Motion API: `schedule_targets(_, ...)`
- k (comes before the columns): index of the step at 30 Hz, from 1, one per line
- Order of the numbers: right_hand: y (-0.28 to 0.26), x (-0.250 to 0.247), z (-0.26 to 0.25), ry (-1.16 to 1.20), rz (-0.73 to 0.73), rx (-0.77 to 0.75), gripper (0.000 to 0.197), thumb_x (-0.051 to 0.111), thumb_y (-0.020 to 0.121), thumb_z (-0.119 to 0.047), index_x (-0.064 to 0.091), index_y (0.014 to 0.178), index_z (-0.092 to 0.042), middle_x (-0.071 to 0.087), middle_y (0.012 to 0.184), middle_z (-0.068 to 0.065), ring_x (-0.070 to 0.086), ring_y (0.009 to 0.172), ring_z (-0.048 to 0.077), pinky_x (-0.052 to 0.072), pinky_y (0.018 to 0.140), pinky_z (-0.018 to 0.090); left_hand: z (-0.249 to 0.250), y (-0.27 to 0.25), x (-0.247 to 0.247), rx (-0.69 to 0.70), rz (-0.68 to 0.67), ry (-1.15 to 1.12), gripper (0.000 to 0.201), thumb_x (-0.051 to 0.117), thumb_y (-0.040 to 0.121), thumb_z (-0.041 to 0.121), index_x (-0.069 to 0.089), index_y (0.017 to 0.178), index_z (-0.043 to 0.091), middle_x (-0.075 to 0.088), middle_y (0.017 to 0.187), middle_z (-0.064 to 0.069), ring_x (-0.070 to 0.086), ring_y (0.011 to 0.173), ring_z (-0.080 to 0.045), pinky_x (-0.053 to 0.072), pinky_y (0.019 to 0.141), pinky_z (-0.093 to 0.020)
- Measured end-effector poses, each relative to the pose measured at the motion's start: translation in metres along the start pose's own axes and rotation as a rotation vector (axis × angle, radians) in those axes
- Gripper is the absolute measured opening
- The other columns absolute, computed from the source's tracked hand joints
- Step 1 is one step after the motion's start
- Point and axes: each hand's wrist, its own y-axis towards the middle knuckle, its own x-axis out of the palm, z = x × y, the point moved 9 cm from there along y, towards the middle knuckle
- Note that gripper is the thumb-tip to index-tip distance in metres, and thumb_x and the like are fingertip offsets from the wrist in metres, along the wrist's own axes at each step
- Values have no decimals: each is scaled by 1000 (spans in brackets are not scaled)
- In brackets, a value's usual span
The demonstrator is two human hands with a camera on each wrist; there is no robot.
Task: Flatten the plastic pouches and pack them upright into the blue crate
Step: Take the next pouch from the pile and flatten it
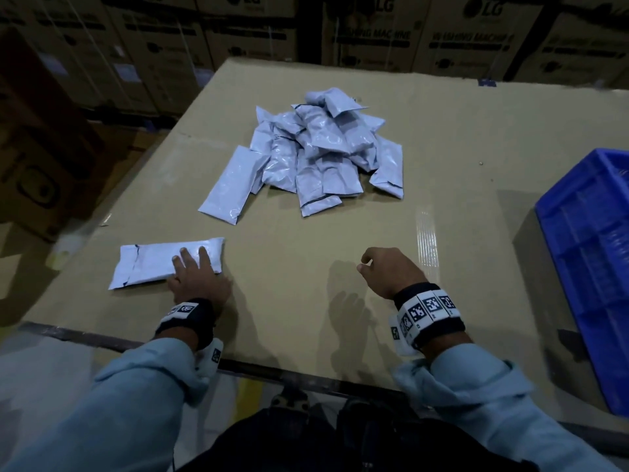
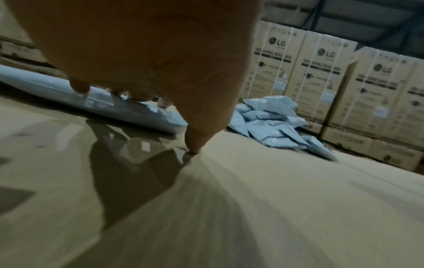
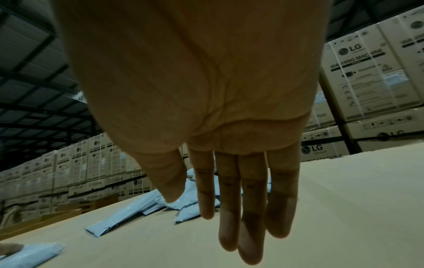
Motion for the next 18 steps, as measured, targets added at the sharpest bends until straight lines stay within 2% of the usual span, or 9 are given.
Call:
schedule_targets(4, -4, 15, -11, 25, 2, 32, 34, 57, 97, -44, 67, 121, -22, 69, 119, 8, 66, 103, 27, 55, 92, 41, 6, -4, -5, 91, 3, 99, 81, 66, 84, 38, 33, 154, 15, 25, 160, -28, 35, 137, -46, 35, 104, -52)
schedule_targets(7, -4, 23, -20, 30, 2, 43, 35, 57, 97, -45, 67, 121, -22, 69, 119, 8, 66, 104, 28, 55, 93, 41, 8, 6, -15, 156, -47, 152, 79, 76, 74, 39, 42, 143, 18, 42, 146, -22, 50, 115, -41, 44, 89, -44)
schedule_targets(9, -4, 27, -26, 31, 0, 46, 35, 56, 97, -45, 67, 121, -22, 69, 119, 8, 66, 104, 28, 55, 93, 41, 6, 14, -19, 240, -39, 69, 64, 84, 64, 17, 58, 123, 12, 56, 120, -22, 55, 94, -41, 43, 72, -43)
schedule_targets(10, -3, 29, -30, 31, 1, 44, 35, 56, 97, -45, 67, 121, -22, 69, 119, 8, 66, 104, 28, 55, 93, 41, 3, 21, -23, 277, -6, 29, 57, 82, 61, 6, 63, 114, 9, 58, 112, -22, 55, 88, -42, 42, 69, -44)
schedule_targets(11, -3, 30, -32, 31, 5, 41, 35, 56, 97, -44, 67, 122, -22, 69, 119, 8, 66, 104, 28, 55, 92, 40, -2, 28, -24, 295, 8, 6, 54, 80, 61, 2, 65, 113, 9, 58, 112, -22, 55, 90, -43, 42, 69, -45)
schedule_targets(13, -2, 30, -35, 33, 11, 40, 35, 56, 98, -44, 67, 122, -21, 69, 119, 8, 66, 103, 28, 55, 92, 40, -9, 41, -22, 299, -48, 40, 66, 80, 69, 16, 57, 131, 18, 52, 132, -17, 52, 111, -42, 41, 83, -48)
schedule_targets(15, -2, 31, -35, 34, 18, 42, 35, 56, 98, -44, 67, 122, -21, 70, 119, 8, 66, 103, 28, 55, 92, 41, -15, 50, -17, 278, -109, 129, 83, 73, 81, 36, 31, 153, 35, 33, 155, -8, 35, 135, -36, 36, 99, -48)
schedule_targets(16, -2, 31, -34, 33, 20, 44, 35, 56, 98, -44, 67, 122, -21, 70, 119, 8, 66, 103, 28, 55, 92, 41, -17, 52, -13, 270, -134, 151, 83, 67, 86, 41, 22, 156, 40, 27, 159, -6, 29, 140, -34, 34, 102, -49)
schedule_targets(18, -2, 31, -31, 32, 23, 53, 35, 56, 98, -44, 67, 122, -21, 70, 119, 8, 66, 103, 28, 55, 92, 40, -13, 48, -14, 296, -126, 137, 79, 62, 90, 43, 22, 158, 41, 31, 159, -5, 30, 139, -34, 35, 100, -48)
